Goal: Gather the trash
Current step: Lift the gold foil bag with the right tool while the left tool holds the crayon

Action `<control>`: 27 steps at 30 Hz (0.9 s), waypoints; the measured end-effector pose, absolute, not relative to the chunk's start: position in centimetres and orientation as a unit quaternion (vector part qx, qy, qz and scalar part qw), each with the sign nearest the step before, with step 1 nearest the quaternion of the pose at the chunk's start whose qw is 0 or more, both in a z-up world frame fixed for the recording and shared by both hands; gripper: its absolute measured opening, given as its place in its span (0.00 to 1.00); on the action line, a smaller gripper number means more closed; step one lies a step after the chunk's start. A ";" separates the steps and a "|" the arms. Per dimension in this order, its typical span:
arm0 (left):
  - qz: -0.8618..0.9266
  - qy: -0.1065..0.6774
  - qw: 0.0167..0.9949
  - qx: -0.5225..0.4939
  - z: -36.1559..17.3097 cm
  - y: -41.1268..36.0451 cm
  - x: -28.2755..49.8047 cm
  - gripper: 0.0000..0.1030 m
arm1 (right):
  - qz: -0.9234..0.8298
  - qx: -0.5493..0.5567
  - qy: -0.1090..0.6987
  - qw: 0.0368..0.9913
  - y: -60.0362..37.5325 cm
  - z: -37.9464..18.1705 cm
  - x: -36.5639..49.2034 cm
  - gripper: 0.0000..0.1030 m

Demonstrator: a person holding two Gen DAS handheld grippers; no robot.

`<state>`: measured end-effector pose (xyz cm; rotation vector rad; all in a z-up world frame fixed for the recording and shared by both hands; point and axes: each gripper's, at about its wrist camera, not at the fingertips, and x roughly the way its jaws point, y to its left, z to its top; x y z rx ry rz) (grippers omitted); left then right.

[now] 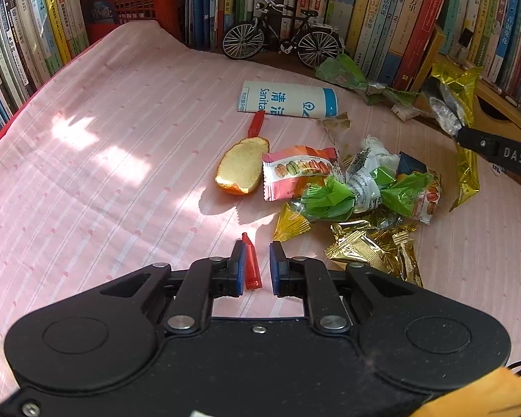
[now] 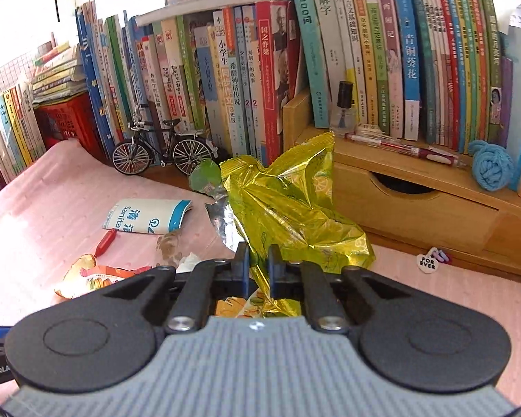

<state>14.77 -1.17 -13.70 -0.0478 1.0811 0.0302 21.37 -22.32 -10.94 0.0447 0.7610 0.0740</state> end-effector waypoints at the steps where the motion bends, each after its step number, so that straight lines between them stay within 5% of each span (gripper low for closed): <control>1: 0.019 0.515 0.857 -0.019 -13.8 -1.2 14.8 0.20 | 0.033 0.030 0.369 0.928 -22.6 -10.6 21.0 0.12; 3: 0.033 0.516 0.856 -0.012 -14.5 -1.3 15.0 0.39 | 0.027 0.052 0.364 0.930 -23.5 -9.8 20.0 0.12; 5: 0.039 0.526 0.849 -0.017 -15.4 -1.2 15.5 0.41 | 0.024 0.067 0.362 0.929 -24.1 -9.2 19.2 0.11; 7: 0.043 0.541 0.840 -0.024 -16.4 -1.2 16.0 0.37 | 0.020 0.074 0.362 0.929 -24.5 -8.8 18.4 0.11; 11: 0.043 0.545 0.837 -0.030 -17.0 -1.7 16.2 0.10 | 0.018 0.084 0.366 0.927 -25.1 -8.5 17.2 0.11; 27: 0.002 0.531 0.847 -0.032 -9.4 -3.7 13.0 0.10 | 0.004 0.129 0.352 0.927 -25.7 -5.0 12.0 0.08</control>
